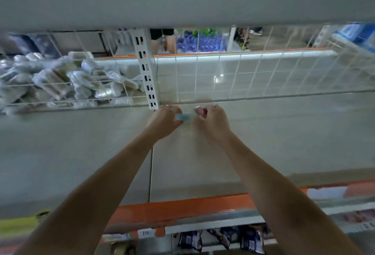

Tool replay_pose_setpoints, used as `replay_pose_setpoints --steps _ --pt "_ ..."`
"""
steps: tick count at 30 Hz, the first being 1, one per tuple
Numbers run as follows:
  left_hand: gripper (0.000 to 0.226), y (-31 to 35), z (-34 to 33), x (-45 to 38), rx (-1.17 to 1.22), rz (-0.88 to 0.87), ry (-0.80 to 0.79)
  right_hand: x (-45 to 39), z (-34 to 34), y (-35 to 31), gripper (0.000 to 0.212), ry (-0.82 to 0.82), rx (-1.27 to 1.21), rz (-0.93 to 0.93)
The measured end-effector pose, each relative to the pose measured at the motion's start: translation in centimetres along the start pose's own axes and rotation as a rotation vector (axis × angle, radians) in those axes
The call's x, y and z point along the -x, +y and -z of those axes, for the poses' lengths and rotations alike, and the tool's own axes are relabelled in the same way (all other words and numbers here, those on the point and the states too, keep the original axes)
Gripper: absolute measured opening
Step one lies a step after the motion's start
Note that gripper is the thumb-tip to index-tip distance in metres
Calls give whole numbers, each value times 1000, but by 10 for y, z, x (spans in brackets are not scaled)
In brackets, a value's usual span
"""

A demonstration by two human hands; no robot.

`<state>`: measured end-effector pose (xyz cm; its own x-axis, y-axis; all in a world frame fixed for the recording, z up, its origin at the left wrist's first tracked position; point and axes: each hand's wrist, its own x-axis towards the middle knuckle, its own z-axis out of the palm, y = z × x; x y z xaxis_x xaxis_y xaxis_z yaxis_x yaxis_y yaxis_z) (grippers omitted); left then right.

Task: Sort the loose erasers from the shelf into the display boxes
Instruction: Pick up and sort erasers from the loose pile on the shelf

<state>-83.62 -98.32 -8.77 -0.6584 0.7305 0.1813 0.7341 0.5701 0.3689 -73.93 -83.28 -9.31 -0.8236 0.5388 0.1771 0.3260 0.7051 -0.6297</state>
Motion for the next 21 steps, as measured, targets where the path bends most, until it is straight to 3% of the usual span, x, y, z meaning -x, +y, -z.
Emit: replay_pose_setpoints --steps 4,10,21 --pt "28 -19 16 33 32 58 111 2 3 -14 28 -146 -129 6" --pt "25 -56 66 105 -15 138 252 24 -17 -72 29 -437 -513 90" --pt "25 -145 152 276 -156 412 402 96 -118 -225 22 -846 -684 261"
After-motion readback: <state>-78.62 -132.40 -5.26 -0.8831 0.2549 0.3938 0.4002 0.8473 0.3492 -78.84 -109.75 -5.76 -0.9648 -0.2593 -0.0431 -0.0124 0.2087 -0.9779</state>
